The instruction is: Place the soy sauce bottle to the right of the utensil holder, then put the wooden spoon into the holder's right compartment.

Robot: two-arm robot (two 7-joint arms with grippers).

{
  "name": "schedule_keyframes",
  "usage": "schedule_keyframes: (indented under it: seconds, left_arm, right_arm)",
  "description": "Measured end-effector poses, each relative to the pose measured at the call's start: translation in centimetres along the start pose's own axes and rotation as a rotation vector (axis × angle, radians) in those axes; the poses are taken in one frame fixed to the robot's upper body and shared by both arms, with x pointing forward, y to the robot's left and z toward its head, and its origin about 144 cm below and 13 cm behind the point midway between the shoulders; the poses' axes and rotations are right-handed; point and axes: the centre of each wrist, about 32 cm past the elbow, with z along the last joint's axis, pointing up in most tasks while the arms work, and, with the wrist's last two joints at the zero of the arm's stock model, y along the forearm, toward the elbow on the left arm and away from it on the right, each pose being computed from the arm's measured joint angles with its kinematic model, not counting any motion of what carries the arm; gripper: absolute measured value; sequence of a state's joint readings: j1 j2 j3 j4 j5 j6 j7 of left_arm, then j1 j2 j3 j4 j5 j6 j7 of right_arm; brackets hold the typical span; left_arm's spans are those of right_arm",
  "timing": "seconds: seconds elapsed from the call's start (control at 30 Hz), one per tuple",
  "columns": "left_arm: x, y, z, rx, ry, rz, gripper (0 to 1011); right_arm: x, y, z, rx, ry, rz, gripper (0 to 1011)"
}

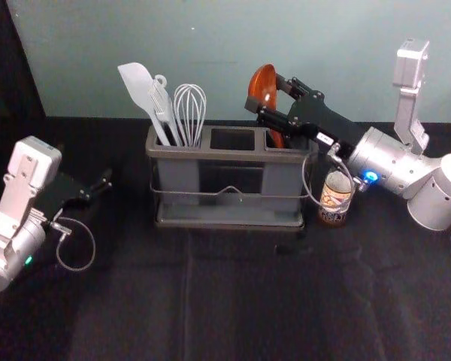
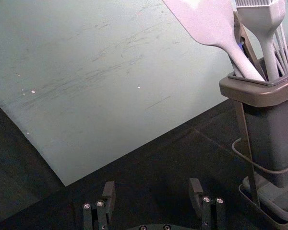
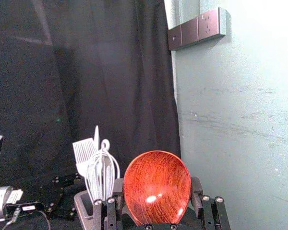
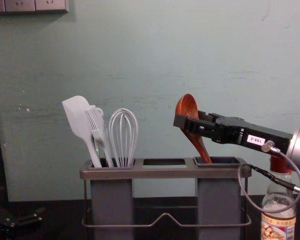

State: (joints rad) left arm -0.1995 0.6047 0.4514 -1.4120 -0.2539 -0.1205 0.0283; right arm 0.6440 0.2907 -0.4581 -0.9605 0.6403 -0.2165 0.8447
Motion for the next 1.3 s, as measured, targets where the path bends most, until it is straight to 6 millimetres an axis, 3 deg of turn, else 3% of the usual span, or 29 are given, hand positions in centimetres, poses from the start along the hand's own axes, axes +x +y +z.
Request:
schedule_keyframes:
  seconds: [0.5,0.77,1.3]
  left_arm:
    - [0.00,0.00,0.00,0.000,0.000,0.000,1005]
    - [0.00,0.00,0.00,0.000,0.000,0.000,1005]
    - [0.00,0.00,0.00,0.000,0.000,0.000,1005]
  right_arm:
    - [0.00,0.03,0.02,-0.002,0.001,0.002,840]
    - [0.01,0.06,0.06,-0.003,0.001,0.001,1004]
    - [-0.11,-0.05,0.39,0.000,-0.009,0.008,1004]
